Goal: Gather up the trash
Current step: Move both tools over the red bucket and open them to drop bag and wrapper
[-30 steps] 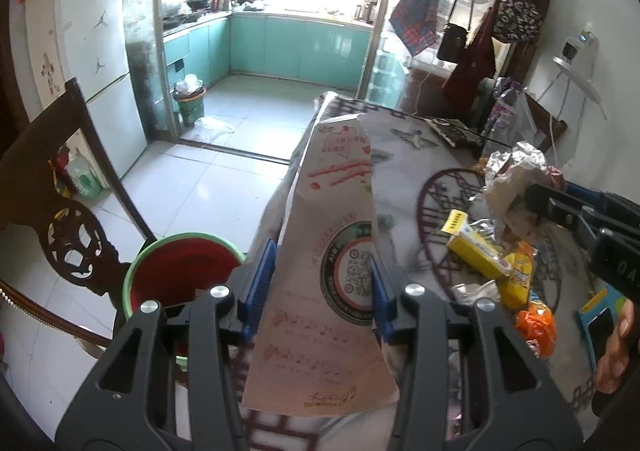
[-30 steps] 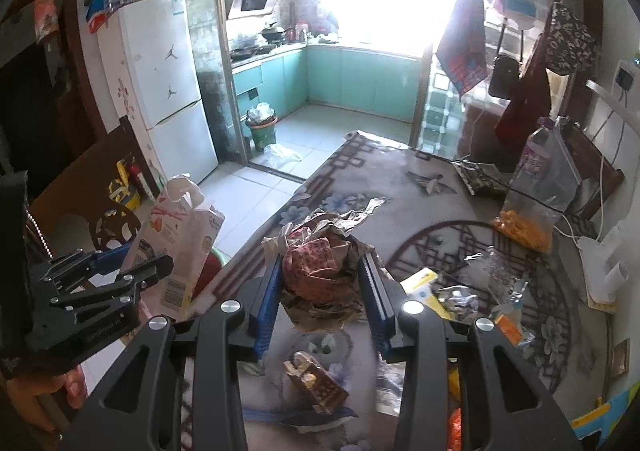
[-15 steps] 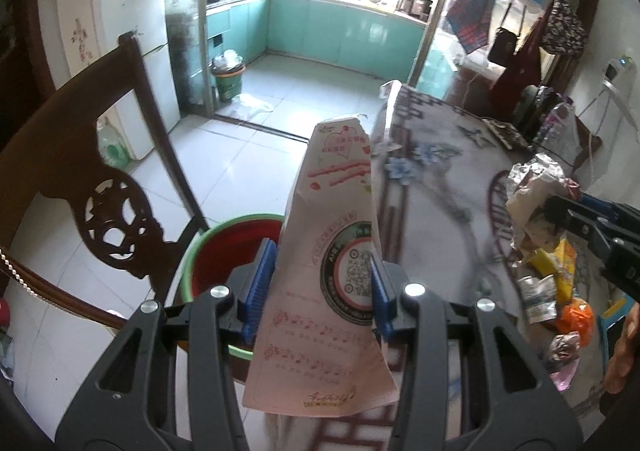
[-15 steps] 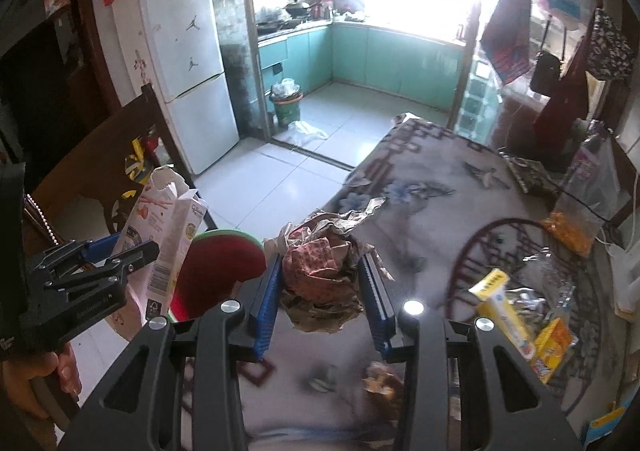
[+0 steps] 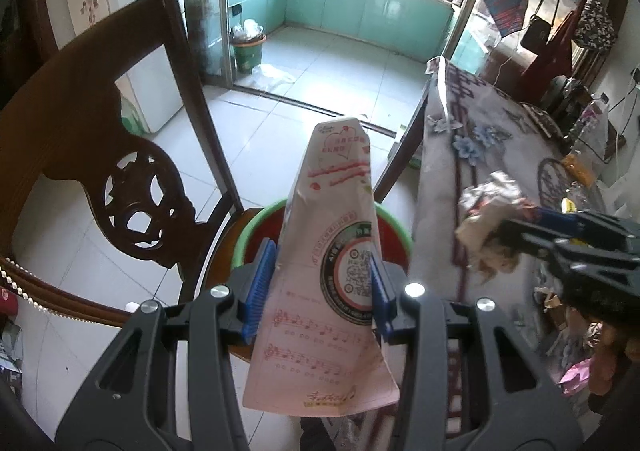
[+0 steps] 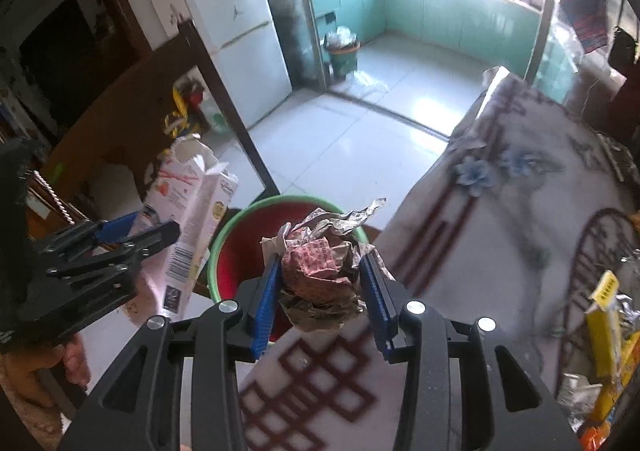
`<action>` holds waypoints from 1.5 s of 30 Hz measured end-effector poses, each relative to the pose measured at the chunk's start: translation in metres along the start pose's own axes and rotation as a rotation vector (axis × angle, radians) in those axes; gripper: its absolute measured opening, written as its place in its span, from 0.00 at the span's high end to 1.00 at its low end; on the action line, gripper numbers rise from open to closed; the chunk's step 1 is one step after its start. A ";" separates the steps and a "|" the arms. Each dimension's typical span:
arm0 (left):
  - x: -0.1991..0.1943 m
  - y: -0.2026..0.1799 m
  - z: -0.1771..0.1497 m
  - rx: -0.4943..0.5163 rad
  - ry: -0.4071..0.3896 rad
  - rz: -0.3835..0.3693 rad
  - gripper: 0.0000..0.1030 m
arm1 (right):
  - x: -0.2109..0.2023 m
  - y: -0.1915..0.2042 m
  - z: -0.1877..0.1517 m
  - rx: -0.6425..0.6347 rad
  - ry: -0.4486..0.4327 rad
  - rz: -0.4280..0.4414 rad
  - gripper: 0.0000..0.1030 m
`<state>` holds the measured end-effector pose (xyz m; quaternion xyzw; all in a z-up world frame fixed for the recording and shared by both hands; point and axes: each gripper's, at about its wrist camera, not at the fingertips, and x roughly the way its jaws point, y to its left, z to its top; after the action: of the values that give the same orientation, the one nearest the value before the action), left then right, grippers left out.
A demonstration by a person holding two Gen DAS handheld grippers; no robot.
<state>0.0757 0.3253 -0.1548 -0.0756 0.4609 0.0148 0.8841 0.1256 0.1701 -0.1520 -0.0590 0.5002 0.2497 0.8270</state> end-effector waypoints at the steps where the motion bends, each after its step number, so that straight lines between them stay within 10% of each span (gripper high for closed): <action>1: 0.001 0.003 0.001 -0.001 0.003 -0.001 0.59 | 0.005 0.001 0.001 0.002 0.008 0.001 0.62; 14: 0.017 0.025 0.012 -0.008 0.021 -0.024 0.59 | 0.035 0.009 0.013 0.015 0.055 0.008 0.60; 19: 0.023 0.025 0.013 -0.002 0.035 -0.026 0.59 | 0.035 0.008 0.014 0.032 0.043 -0.012 0.35; 45: 0.056 0.001 0.005 0.026 0.089 -0.033 0.42 | -0.056 -0.033 -0.027 0.167 -0.056 -0.118 0.34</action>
<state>0.1118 0.3245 -0.1980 -0.0725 0.4988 -0.0092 0.8636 0.0984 0.1120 -0.1221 -0.0122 0.4916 0.1594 0.8560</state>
